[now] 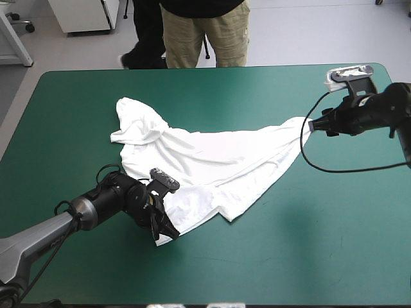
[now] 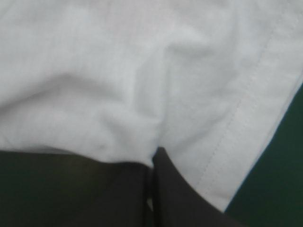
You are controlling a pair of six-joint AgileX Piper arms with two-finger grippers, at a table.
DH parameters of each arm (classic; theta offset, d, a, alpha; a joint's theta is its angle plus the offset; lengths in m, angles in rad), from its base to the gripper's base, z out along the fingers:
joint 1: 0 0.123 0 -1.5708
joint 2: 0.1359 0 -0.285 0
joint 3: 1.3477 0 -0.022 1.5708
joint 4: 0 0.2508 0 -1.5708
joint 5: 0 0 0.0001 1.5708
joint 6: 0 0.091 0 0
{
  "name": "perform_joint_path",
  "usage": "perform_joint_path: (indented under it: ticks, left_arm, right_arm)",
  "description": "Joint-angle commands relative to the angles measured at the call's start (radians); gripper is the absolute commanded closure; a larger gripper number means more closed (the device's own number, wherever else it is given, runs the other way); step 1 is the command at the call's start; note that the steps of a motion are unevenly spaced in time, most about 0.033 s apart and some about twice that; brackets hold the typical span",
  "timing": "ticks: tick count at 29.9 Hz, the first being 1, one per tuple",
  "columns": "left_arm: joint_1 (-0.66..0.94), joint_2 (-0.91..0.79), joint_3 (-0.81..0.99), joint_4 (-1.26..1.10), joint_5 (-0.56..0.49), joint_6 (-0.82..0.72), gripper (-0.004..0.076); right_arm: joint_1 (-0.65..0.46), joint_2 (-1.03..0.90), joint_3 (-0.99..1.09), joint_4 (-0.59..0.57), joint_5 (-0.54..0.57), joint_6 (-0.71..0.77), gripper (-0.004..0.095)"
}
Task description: Fold the cloth
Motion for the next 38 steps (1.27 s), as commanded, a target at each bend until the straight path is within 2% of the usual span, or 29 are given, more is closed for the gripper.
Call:
perform_joint_path:
  ticks: [1, 10, 17, 21, 24, 26, 27, 31, 35, 38]
  left_arm:
    - [-0.008, 0.054, 0.034, -0.053, -0.055, -0.011, 0.0733]
    - [-0.008, 0.054, 0.034, -0.053, -0.055, -0.011, 0.0733]
    - [-0.008, 0.054, 0.034, -0.053, -0.06, -0.011, 0.0733]
    - [-0.008, 0.054, 0.034, -0.053, -0.06, -0.011, 0.0733]
    - [-0.008, 0.054, 0.034, -0.053, -0.06, -0.013, 0.0733]
    - [-0.008, 0.054, 0.034, -0.053, -0.06, -0.013, 0.0733]
    - [-0.008, 0.054, 0.034, -0.053, -0.06, -0.013, 0.0733]
    - [-0.008, 0.054, 0.034, -0.053, -0.077, -0.013, 0.0733]
    - [-0.008, 0.039, 0.021, -0.049, -0.072, -0.013, 0.0733]
    - [-0.006, -0.018, -0.036, -0.045, -0.03, -0.013, 0.0733]
  right_arm:
    - [-0.006, 0.076, -0.023, -0.035, -0.15, 0.017, 0.0405]
    - [-0.006, 0.313, -0.023, -0.057, -0.39, 0.046, 0.0421]
    - [-0.006, 0.449, -0.072, -0.057, -0.51, 0.067, 0.042]
    - [-0.015, 0.533, -0.138, -0.054, -0.519, 0.08, 0.042]
    - [-0.025, 0.588, -0.174, -0.054, -0.465, 0.092, 0.0423]
    - [-0.029, 0.612, -0.181, -0.054, -0.409, 0.09, 0.0466]
    - [-0.029, 0.615, -0.181, -0.054, -0.382, 0.078, 0.0524]
    - [-0.029, 0.621, -0.181, -0.044, -0.346, 0.024, 0.092]
    - [-0.029, 0.589, -0.181, -0.037, -0.355, 0.016, 0.0916]
    - [-0.029, 0.539, -0.181, -0.028, -0.355, 0.008, 0.0916]
